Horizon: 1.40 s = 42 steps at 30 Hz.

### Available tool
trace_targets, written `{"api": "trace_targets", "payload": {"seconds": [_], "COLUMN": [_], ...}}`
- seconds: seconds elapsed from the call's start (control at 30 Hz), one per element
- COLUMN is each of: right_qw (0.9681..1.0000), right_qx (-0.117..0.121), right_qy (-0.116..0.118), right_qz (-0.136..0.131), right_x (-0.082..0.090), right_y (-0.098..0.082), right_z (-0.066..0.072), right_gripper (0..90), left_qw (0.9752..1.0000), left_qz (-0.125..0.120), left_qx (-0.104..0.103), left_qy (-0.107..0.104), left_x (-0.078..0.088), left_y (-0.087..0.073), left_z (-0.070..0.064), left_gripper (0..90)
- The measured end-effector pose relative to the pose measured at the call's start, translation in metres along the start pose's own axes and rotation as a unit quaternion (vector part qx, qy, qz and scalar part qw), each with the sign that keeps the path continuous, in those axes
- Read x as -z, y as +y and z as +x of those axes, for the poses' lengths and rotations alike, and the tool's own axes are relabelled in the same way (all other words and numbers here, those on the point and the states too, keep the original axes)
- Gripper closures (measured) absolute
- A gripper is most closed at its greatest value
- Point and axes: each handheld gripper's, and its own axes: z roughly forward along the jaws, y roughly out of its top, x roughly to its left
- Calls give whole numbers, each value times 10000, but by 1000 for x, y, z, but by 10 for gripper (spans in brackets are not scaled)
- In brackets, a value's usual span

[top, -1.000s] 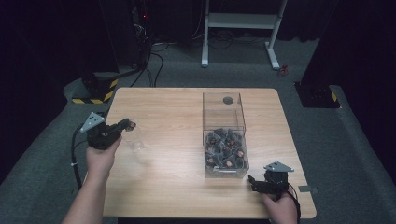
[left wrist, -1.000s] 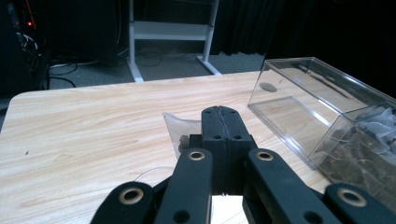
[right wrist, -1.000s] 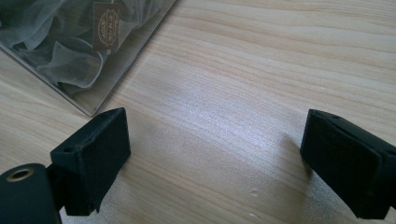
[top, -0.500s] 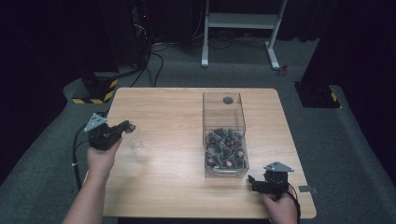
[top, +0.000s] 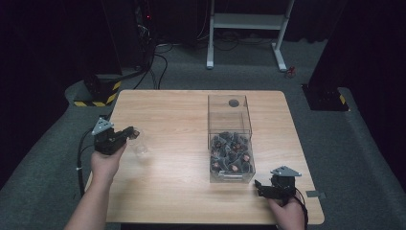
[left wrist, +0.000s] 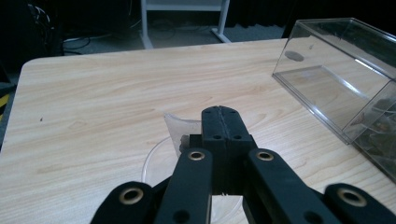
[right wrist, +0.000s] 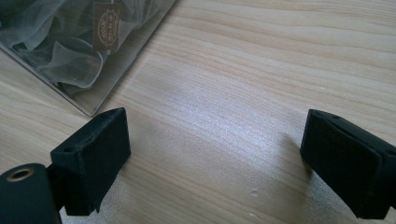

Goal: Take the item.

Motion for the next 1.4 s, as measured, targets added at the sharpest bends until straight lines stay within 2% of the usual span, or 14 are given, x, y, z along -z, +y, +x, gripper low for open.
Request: {"api": "trace_targets", "payload": {"seconds": [0.13, 0.4, 0.47, 0.73, 0.8, 0.87, 0.93, 0.97, 1.0, 1.2, 1.4], "right_qw": [10000, 10000, 10000, 10000, 10000, 10000, 10000, 10000, 10000, 10000, 10000], "right_qx": [0, 0, -1, 0, -1, -1, 1, 1, -1, 0, 0], "right_qy": [0, 1, 0, 1, 1, 1, 1, 1, 0, 0, 0], "right_qz": [0, 1, 1, 1, 1, 1, 0, 0, 1, 1, 0], "right_x": [0, 0, 0, 0, 0, 0, 0, 0, 0, 0, 0], "right_y": [0, 0, 0, 0, 0, 0, 0, 0, 0, 0, 0], "right_z": [0, 0, 0, 0, 0, 0, 0, 0, 0, 0, 0], "right_gripper": [82, 82, 82, 82, 82, 82, 82, 82, 82, 82, 82], "left_qw": [9999, 9998, 9998, 9999, 9999, 10000, 10000, 10000, 10000, 9999, 9999], "left_qz": [60, 170, 139, 18, 12, -20, -31, -31, -20, 68, 100], "left_qx": [45, 99, 134, 146, 103, 11, 21, 21, 21, -54, -91], "left_qy": [73, 72, 16, 28, 20, 39, 68, 68, 95, 96, 15], "left_x": [-1, -6, -6, -5, -4, -4, -3, -3, -3, -2, 3], "left_y": [-4, -8, -8, -6, -6, -6, -5, -5, -5, -4, -2], "left_z": [3, 4, 4, -1, -2, -3, -4, -4, -4, -7, -14], "left_gripper": [900, 894, 820, 561, 525, 398, 261, 226, 226, 69, 36]}}
